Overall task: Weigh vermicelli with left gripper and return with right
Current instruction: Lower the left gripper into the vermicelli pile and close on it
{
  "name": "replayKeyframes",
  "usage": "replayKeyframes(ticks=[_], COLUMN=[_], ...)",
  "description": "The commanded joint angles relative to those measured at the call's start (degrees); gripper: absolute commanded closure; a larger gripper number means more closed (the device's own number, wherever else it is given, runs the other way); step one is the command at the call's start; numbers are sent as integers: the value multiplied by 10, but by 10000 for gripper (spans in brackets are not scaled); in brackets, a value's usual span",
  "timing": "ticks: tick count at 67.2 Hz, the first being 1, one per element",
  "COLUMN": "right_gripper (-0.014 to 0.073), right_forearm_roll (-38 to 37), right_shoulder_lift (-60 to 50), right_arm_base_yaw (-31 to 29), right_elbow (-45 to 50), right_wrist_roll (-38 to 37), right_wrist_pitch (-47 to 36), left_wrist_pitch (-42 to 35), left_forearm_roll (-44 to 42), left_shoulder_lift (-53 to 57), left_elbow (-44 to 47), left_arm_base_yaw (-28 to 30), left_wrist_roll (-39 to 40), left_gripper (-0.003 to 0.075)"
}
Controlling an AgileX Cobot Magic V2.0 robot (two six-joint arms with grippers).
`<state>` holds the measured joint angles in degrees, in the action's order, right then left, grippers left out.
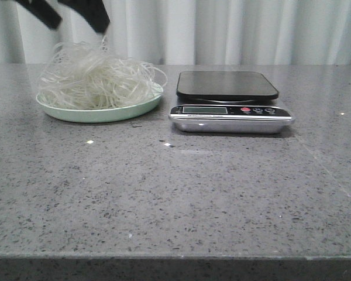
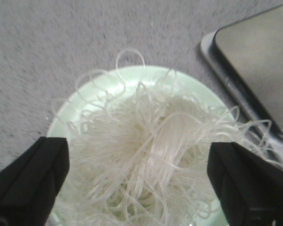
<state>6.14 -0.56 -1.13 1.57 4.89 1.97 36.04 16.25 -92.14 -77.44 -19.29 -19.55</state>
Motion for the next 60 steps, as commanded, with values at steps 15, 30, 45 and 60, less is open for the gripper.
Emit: replayKeyframes(ticks=[15, 30, 45, 60], right_gripper=[443, 443, 443, 443], right_forearm_roll=[1, 1, 1, 1], right_shoulder_lift=[-10, -10, -10, -10], right_arm_base_yaw=[-4, -4, -4, -4], right_elbow=[-4, -4, -4, -4], right_wrist_roll=[4, 4, 4, 4], right_wrist_pitch=[-42, -42, -42, -42], left_wrist_pitch=[-45, -40, -37, -29], left_forearm_roll=[26, 26, 26, 26], left_shoulder_lift=[-53, -72, -72, -70], left_elbow=[-22, -22, -22, -27], left_arm_base_yaw=[-3, -3, -3, -3], left_wrist_roll=[-1, -1, -1, -1], left_gripper=[80, 111, 417, 578])
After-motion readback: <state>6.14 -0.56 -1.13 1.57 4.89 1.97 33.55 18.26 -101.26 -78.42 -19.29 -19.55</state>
